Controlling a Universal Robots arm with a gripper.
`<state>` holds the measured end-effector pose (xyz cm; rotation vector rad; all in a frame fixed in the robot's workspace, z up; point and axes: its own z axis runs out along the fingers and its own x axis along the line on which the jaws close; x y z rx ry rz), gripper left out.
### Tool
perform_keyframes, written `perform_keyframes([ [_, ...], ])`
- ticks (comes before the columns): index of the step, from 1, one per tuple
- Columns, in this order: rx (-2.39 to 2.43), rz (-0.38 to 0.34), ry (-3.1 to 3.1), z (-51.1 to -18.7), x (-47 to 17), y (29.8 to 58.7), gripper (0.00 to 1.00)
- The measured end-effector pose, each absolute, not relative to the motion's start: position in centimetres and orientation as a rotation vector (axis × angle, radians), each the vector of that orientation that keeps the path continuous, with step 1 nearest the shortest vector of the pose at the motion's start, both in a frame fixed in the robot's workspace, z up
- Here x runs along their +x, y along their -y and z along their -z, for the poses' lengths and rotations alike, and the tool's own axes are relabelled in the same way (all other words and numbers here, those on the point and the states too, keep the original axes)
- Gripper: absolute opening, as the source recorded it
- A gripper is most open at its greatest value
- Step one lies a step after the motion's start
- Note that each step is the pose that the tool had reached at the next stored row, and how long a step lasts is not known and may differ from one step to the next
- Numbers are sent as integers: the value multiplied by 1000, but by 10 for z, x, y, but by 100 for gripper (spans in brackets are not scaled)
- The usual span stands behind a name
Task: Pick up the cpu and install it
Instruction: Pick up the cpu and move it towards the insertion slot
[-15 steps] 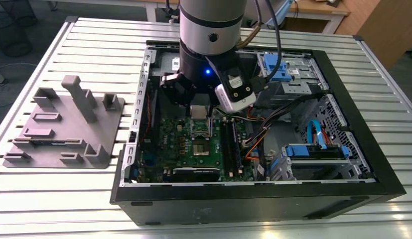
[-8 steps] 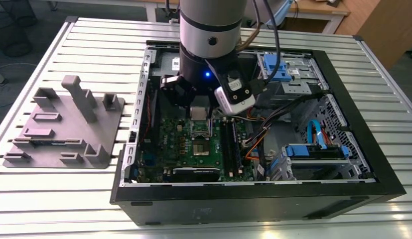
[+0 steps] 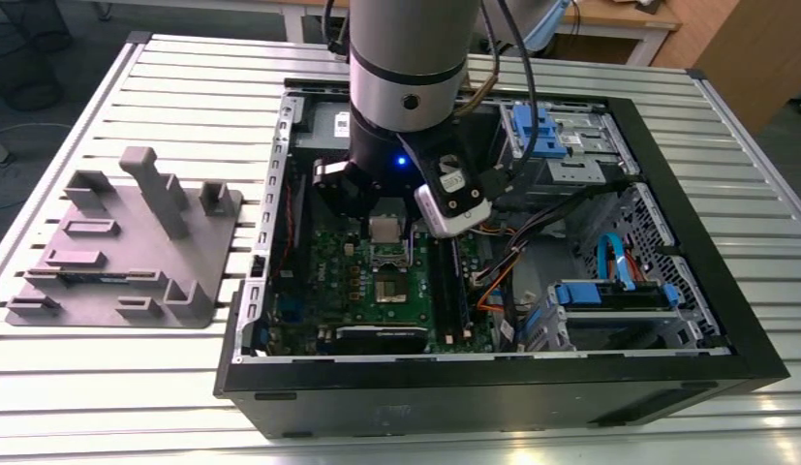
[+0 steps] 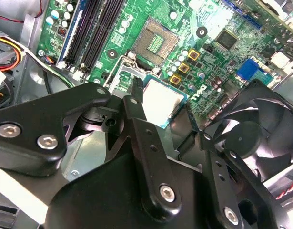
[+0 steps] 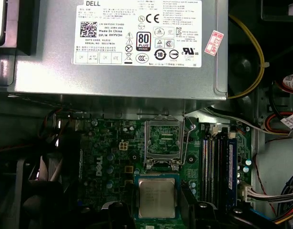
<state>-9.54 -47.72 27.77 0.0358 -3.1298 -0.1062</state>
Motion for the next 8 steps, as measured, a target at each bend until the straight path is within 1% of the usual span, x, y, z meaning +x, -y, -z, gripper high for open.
perform_keyframes([
  [8,36,107,3130,-277,-95,477,47],
])
